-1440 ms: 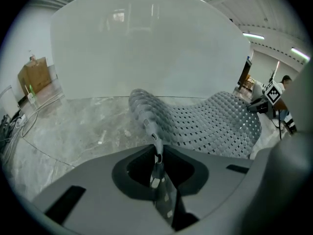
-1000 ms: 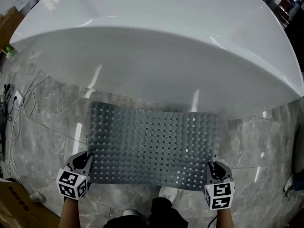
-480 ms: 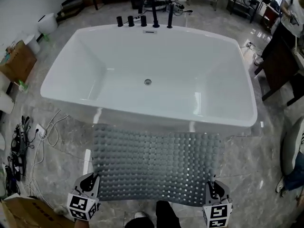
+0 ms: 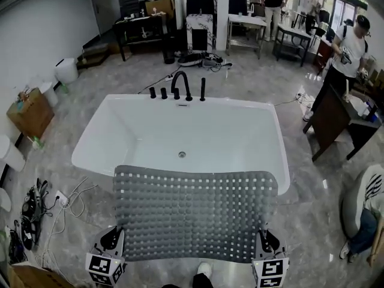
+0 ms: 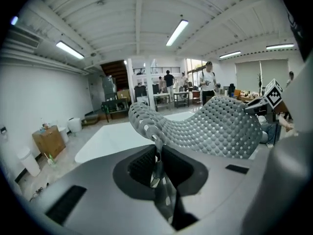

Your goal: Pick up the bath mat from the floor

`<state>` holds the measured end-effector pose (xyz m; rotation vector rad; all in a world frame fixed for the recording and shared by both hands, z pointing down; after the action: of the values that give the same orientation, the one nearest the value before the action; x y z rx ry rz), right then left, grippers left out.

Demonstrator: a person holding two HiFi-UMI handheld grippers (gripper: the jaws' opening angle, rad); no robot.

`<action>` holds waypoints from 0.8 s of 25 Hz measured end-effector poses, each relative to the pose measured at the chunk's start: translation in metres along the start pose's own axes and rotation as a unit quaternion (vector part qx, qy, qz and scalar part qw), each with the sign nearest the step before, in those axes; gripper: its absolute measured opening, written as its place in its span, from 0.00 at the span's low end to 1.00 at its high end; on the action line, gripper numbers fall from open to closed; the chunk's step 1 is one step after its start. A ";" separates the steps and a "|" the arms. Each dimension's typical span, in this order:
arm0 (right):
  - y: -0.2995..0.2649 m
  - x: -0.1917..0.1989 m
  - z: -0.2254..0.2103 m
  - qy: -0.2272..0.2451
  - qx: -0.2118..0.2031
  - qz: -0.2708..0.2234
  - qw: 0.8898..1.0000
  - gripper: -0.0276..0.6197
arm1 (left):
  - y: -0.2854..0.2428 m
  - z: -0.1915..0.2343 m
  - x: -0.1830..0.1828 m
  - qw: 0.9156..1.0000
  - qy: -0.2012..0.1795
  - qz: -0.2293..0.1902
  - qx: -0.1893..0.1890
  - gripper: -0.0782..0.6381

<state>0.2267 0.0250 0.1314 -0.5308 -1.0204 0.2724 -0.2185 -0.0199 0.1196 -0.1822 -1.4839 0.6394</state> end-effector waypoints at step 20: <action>0.118 -0.150 0.038 -0.037 0.164 -0.086 0.982 0.16 | 0.064 0.055 -0.120 0.984 -0.046 -0.140 0.098 0.17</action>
<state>0.1214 0.0672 -0.0267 -0.1342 -1.0603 0.2999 -0.2841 -0.0422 -0.0094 0.2083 -1.4898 0.5667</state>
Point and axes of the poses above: the fingertips, and each gripper's own axes: y backward along the fingers, z to its left, x out of its underside, the point moved 4 cm from there along y, backward along the fingers, and after that the axes turned 14 degrees about y, right-handed, at the moved point
